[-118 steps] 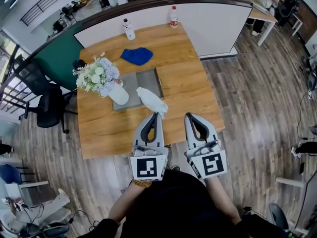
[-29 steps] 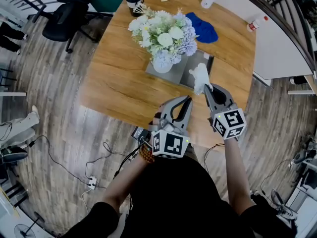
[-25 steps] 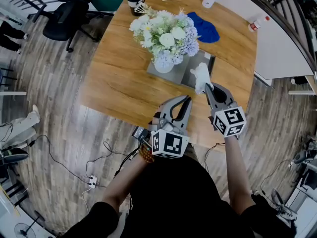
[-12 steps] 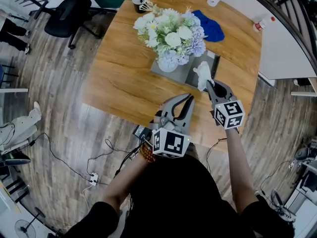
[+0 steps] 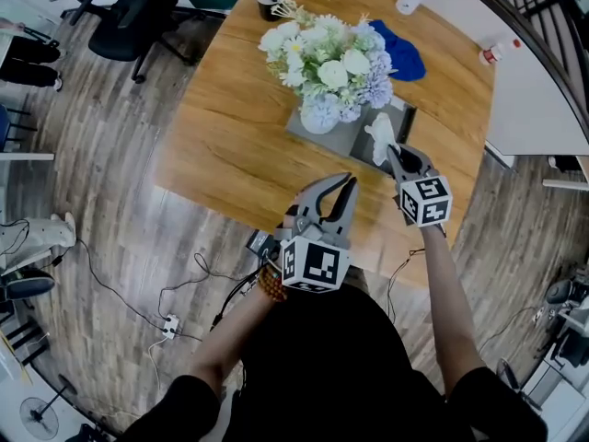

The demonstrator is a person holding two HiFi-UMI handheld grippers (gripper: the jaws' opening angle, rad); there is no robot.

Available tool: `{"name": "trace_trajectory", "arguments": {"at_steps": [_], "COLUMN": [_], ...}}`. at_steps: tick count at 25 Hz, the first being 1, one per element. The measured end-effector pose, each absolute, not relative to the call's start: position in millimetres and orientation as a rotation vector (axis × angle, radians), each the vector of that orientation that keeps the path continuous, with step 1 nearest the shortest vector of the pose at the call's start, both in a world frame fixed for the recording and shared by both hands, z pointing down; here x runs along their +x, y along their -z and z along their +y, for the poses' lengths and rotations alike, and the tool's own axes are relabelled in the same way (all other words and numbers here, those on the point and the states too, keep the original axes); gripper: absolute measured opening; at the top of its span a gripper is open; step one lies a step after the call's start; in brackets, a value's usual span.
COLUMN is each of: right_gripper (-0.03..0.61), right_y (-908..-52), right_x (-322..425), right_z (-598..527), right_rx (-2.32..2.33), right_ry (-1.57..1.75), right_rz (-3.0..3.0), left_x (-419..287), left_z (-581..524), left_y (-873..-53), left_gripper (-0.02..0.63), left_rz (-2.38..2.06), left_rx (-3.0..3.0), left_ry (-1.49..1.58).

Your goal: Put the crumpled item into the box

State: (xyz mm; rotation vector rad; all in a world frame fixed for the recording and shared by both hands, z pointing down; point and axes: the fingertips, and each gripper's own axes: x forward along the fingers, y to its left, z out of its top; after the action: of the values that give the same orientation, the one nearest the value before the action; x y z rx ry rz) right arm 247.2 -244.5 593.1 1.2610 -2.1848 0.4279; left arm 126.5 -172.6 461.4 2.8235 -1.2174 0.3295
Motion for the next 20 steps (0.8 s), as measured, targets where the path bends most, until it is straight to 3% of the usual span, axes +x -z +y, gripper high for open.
{"name": "trace_trajectory", "arguments": {"at_steps": [20], "right_gripper": [0.034], "right_y": [-653.4], "right_x": [275.4], "right_z": [-273.8], "right_rx": [1.270], "right_ry": [-0.494], "right_rz": [-2.052], "left_x": [120.5], "left_z": [-188.6], "left_y": [-460.2], "left_gripper": [0.028], "left_rz": [-1.221], "left_rx": [2.821], "left_ry": [-0.348]}}
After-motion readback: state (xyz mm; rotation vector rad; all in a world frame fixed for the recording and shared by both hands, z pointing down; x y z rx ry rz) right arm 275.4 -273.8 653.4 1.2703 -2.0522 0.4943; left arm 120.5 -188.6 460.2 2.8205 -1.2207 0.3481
